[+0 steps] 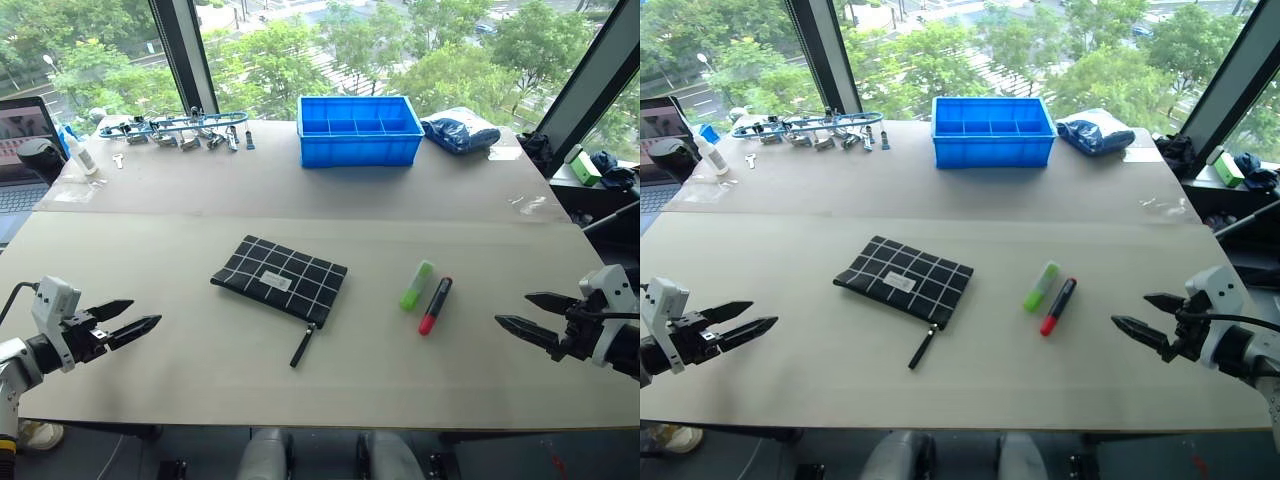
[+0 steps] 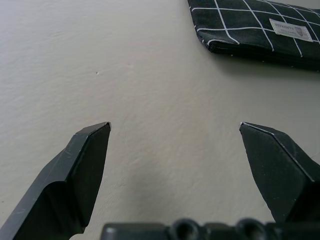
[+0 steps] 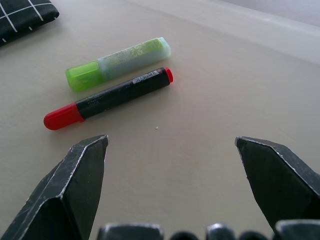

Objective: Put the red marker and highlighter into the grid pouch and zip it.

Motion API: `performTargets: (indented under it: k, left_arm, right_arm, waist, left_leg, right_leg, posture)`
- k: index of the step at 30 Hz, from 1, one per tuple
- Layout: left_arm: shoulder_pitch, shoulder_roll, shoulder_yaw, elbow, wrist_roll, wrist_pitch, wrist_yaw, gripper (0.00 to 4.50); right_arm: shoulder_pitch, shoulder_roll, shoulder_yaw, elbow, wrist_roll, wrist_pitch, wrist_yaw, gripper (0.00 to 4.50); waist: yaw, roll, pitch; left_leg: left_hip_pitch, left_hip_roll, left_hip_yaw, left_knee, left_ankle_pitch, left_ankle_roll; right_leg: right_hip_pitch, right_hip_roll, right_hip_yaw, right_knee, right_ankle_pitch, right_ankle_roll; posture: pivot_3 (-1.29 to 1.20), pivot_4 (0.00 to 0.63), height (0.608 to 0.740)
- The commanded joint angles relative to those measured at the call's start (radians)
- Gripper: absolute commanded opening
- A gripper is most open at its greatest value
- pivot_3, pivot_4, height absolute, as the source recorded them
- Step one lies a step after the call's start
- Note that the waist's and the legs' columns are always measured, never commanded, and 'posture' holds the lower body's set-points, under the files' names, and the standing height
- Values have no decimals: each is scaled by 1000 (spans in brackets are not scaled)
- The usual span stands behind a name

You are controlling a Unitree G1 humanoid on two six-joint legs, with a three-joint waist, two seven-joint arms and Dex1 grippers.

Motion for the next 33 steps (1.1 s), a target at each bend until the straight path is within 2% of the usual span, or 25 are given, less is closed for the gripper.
performTargets:
  k: [1,6,9,13,17,20,23,27,30,33]
  left_arm:
    - [-15,18,10,-13,-16,15,-4,4476]
    - [-152,-31,4,31,-59,39,16,4476]
    - [-170,-40,-33,71,35,-191,-33,4500]
    - [-165,-25,-55,113,95,-403,-102,4500]
    - [-190,-1,-51,175,107,-519,-152,4500]
    - [-200,29,-68,204,117,-569,-210,4500]
    - [-231,43,-94,245,145,-594,-219,4500]
    - [-283,50,-150,307,201,-666,-230,4500]
    - [-327,42,-175,335,208,-693,-236,4500]
    - [-375,29,-201,344,202,-705,-251,4500]
  right_arm:
    - [-15,-3,-6,2,-9,-27,4,4500]
    - [-66,31,11,18,-2,-25,-21,4500]
    - [-129,47,4,25,30,6,-37,3810]
    - [-173,40,1,-39,105,57,-5,2452]
    - [-214,35,29,-109,147,101,-6,1091]
    - [-285,72,116,-238,225,167,-19,45]
    - [-317,114,263,-316,207,188,-19,45]
    - [-395,181,526,-316,25,129,-59,45]
    - [-491,256,631,-246,-96,103,-137,45]
    - [-571,323,711,-214,-147,86,-136,45]
  waist:
    - [0,0,0]
    - [4,0,0]
    - [-1,0,0]
    - [-12,0,0]
    - [-11,0,0]
    - [-12,0,0]
    - [-11,0,0]
    - [-8,0,0]
    - [-8,-1,0]
    - [-8,-1,0]
  left_leg:
    - [0,0,0,0,0,0]
    - [0,-1,0,1,0,0]
    - [0,-2,0,1,0,0]
    - [1,-2,2,-1,0,0]
    - [0,-1,2,0,0,1]
    - [0,0,2,0,0,0]
    - [-1,1,2,0,0,0]
    - [-3,-1,2,0,0,1]
    - [-8,-3,4,3,0,1]
    - [-11,-3,5,5,1,0]
  right_leg:
    - [0,0,0,0,0,0]
    - [1,0,0,1,0,0]
    - [1,1,0,1,0,0]
    - [0,1,1,0,0,0]
    - [-2,0,1,1,0,0]
    - [-1,0,1,1,0,0]
    - [-3,1,0,2,0,-1]
    - [-4,0,0,2,0,0]
    - [-11,0,0,6,0,0]
    - [-14,2,0,7,1,0]
  posture:
    - [0,150,740]
    - [0,150,740]
    - [0,150,740]
    - [0,150,740]
    - [0,150,740]
    - [0,150,740]
    - [0,150,740]
    - [0,150,740]
    - [0,150,740]
    - [0,150,740]
